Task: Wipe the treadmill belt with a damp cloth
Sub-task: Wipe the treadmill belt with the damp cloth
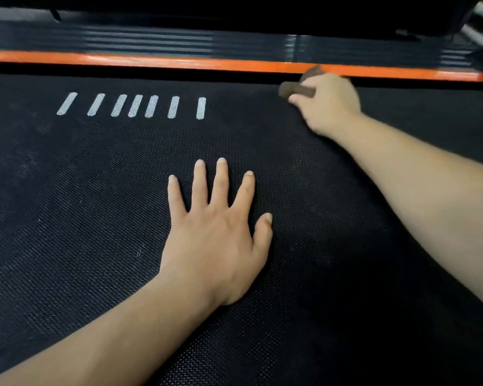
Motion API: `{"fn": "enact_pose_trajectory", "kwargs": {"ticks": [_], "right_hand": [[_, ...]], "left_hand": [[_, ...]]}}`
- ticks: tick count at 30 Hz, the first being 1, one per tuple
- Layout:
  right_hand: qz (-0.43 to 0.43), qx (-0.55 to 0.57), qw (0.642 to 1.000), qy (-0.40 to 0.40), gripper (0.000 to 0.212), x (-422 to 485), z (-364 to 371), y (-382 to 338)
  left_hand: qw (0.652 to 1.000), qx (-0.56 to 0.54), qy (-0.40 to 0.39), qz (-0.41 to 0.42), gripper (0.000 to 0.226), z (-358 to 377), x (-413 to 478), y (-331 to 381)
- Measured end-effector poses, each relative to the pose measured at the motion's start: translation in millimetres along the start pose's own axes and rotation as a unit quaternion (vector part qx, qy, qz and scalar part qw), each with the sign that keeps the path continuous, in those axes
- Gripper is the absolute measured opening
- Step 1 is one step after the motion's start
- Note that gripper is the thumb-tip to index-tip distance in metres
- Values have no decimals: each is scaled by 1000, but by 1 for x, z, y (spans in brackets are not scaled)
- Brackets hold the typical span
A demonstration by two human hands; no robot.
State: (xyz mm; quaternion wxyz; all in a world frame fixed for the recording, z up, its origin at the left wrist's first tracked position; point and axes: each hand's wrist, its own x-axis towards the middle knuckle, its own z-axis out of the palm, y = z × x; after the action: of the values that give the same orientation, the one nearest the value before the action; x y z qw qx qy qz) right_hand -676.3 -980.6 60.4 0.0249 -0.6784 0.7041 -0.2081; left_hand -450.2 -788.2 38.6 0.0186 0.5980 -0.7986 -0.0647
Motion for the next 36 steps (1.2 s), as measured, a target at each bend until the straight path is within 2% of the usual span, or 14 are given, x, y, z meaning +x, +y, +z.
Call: {"fn": "enact_pose_trajectory", "kwargs": {"ticks": [2,3,5,8,10,13,18,19,25,29,31,33,36], "right_hand": [[-65,19,997,-41,23,-13,2,-5],[-66,6,997,-43,26,-12,-1,-1],[-6,-26,999,-21,34,1,-11,11],[106,-38,993,36,34,8,-21,25],[83,-39,995,29,33,1,-16,24],[-12,4,999,-33,31,-28,-15,24],[118,-55,991,38,38,-4,-37,59],[123,-64,989,44,37,-7,-37,60],[-50,-24,998,-35,25,-79,-46,57],[39,-56,998,17,31,-59,-55,79],[49,-54,997,31,31,-70,-52,70],[8,-29,999,13,29,-107,-51,52],[-74,38,995,-55,24,-182,-61,30]], "left_hand": [[1000,-1,0,-4,75,-1,-1,1],[1000,-1,0,-3,75,-1,-1,1],[1000,-1,-3,0,75,0,0,-1],[1000,-3,4,-2,74,0,0,-1],[1000,-5,3,-2,74,0,-1,0],[1000,-6,2,-2,74,0,0,1],[1000,-15,3,-2,74,1,0,1],[1000,-16,5,-3,75,1,0,0],[1000,-9,11,-7,75,3,1,-2],[1000,-15,9,-12,76,6,3,-2],[1000,-15,9,-15,77,5,2,-2],[1000,-11,11,-13,78,6,3,-2],[1000,-7,12,-17,78,6,5,-4]]}}
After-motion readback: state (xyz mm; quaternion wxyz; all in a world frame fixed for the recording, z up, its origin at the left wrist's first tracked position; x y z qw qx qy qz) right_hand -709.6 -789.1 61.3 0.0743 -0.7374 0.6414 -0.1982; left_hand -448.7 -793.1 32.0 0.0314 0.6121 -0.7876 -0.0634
